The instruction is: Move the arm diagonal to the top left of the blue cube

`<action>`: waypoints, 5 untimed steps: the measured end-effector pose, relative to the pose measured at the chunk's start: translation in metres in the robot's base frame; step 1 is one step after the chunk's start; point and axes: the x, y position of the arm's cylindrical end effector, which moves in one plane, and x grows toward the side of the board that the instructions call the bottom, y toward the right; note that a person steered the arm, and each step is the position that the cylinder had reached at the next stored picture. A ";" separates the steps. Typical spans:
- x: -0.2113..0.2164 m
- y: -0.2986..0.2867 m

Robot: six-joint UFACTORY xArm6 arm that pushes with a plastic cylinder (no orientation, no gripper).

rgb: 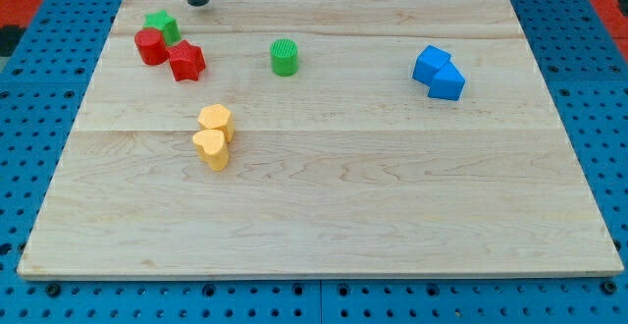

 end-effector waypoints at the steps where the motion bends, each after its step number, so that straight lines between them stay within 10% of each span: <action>1: 0.000 0.000; 5: 0.028 -0.018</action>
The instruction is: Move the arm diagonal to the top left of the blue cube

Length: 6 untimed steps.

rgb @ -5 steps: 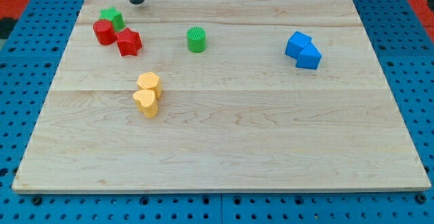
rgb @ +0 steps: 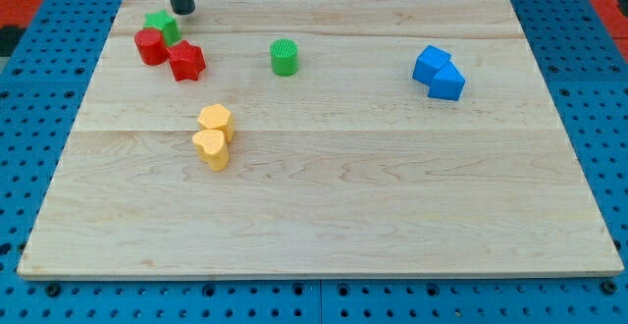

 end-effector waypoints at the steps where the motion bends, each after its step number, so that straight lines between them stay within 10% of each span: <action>1: 0.021 0.013; 6: 0.100 0.276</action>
